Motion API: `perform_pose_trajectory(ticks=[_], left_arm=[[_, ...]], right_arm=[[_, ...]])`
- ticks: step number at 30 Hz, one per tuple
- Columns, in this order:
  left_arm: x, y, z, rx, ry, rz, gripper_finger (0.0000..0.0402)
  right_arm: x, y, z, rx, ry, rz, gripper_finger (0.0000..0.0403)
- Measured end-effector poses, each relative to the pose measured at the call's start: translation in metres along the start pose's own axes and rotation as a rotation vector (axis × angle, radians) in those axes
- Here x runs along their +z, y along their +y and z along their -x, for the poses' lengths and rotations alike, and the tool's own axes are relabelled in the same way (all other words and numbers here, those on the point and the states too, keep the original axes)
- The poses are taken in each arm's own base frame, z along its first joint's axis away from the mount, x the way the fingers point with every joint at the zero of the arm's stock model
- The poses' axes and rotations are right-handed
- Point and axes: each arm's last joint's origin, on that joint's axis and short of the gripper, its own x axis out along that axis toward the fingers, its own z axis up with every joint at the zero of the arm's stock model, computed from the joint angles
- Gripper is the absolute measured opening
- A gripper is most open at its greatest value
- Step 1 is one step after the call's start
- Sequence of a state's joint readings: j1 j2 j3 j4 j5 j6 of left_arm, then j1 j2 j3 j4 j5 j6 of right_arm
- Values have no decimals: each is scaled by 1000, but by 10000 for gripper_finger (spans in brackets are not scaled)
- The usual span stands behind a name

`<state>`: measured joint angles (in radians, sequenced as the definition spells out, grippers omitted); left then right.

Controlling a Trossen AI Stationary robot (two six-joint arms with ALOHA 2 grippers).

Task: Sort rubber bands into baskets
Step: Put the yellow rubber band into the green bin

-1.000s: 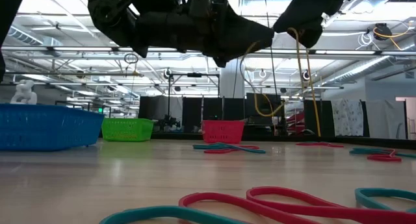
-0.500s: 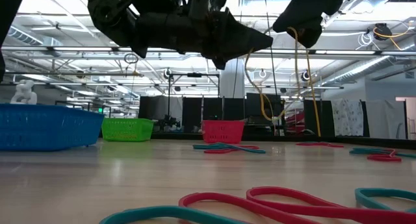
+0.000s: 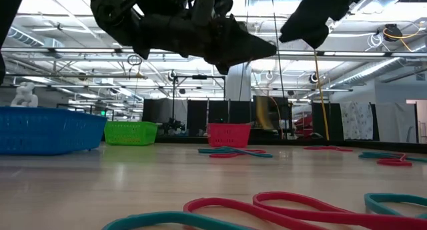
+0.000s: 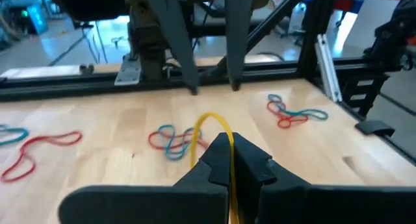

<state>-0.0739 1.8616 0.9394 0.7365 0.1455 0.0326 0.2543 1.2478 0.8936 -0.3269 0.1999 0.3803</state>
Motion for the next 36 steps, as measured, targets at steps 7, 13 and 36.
perform_pose_trajectory(ticks=[7, 13, 36], left_arm=[[24, 16, 30, 52, 149, 4, 3], [54, 31, 79, 245, 288, -56, 2], [41, 115, 215, 952, 796, 199, 2]], right_arm=[[-10, -8, 2, -154, 70, 13, 138], [-15, -9, -1, -155, 71, 5, 148], [-32, -15, -11, -225, 45, 23, 148]])
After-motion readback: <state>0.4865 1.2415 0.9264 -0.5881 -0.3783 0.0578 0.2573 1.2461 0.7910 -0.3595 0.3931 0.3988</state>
